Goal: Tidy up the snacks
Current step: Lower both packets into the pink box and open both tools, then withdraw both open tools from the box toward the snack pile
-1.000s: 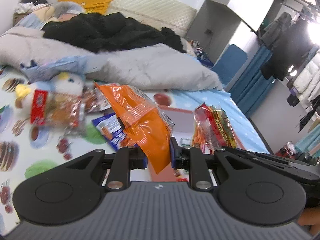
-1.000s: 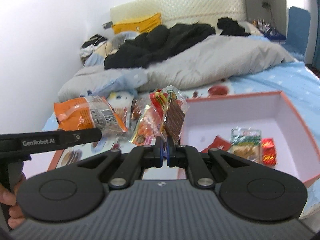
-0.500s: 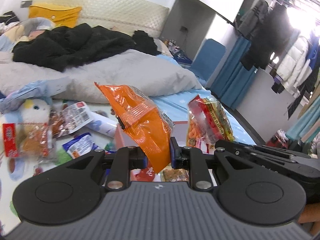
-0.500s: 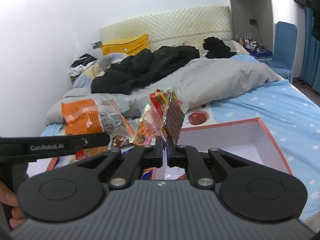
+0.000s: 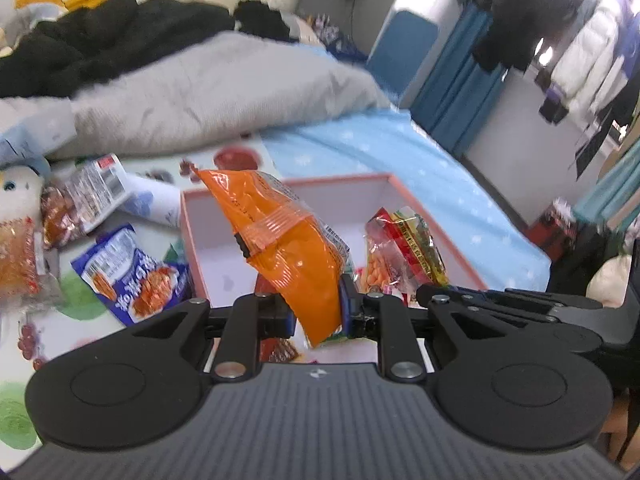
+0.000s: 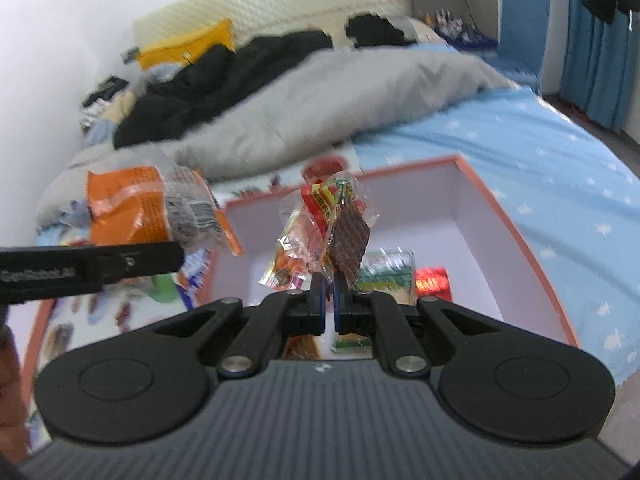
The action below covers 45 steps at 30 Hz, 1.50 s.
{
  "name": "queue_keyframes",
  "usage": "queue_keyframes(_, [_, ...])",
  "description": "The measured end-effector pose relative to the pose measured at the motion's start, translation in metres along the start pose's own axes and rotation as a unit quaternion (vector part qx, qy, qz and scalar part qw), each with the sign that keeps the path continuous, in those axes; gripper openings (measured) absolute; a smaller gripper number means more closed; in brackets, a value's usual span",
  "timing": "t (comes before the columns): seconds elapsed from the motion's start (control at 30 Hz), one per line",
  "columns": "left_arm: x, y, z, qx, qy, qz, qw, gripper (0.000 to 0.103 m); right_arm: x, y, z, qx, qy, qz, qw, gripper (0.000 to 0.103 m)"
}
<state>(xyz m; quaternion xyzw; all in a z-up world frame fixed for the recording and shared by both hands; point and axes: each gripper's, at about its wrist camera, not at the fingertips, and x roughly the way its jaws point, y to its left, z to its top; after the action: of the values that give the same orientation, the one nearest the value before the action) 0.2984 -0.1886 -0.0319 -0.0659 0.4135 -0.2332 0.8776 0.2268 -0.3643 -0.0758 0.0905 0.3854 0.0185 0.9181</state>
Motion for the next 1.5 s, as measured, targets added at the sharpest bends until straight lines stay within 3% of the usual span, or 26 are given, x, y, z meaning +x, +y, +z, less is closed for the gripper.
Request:
queue_keyframes(0.3, [0.045,0.01,-0.01,-0.008,0.039,0.005,0.9992,0.024,0.037,-0.02,-0.02,0.016,0.047,-0.009,0.999,0.01])
queue_keyframes(0.37, [0.049,0.009,-0.011,0.001,0.04,0.009,0.9991,0.027,0.041,-0.023,-0.022,0.022,0.055,-0.003,0.998,0.009])
queue_keyframes(0.4, [0.05,0.008,-0.011,0.005,0.043,0.013,0.999,0.034,0.043,-0.023,-0.022,0.024,0.061,-0.002,0.998,0.01])
queue_keyframes(0.43, [0.051,0.008,-0.01,0.007,0.043,0.013,0.999,0.045,0.045,-0.024,-0.023,0.025,0.066,-0.005,0.997,0.019])
queue_keyframes(0.5, [0.051,0.009,-0.011,0.004,0.041,0.014,0.9991,0.058,0.045,-0.025,-0.024,0.026,0.062,-0.008,0.998,0.072])
queue_keyframes(0.53, [0.051,0.01,-0.011,0.003,0.038,0.016,0.9991,0.058,0.043,-0.024,-0.025,0.024,0.054,-0.007,0.998,0.076])
queue_keyframes(0.97, [0.007,0.012,-0.003,-0.005,-0.001,0.02,0.9998,0.058,0.014,-0.011,-0.011,0.018,0.011,0.004,1.0,0.073])
queue_keyframes(1.07, [-0.012,0.013,-0.003,-0.008,-0.016,0.021,0.9996,0.066,0.0,-0.003,-0.007,0.012,-0.006,0.006,1.0,0.073])
queue_keyframes(1.13, [-0.026,0.013,-0.004,-0.008,-0.028,0.025,0.9993,0.076,-0.009,0.002,-0.004,0.009,-0.015,0.012,1.0,0.077])
queue_keyframes(1.2, [-0.04,0.013,-0.005,-0.004,-0.036,0.036,0.9987,0.085,-0.02,0.007,-0.002,0.01,-0.028,0.017,0.999,0.1])
queue_keyframes(1.23, [-0.048,0.013,-0.006,-0.003,-0.043,0.044,0.9981,0.091,-0.024,0.009,-0.001,0.009,-0.033,0.017,0.999,0.103])
queue_keyframes(1.5, [-0.102,0.025,-0.018,-0.013,-0.074,0.068,0.9948,0.097,-0.054,0.031,-0.001,0.0,-0.064,0.023,0.998,0.103])
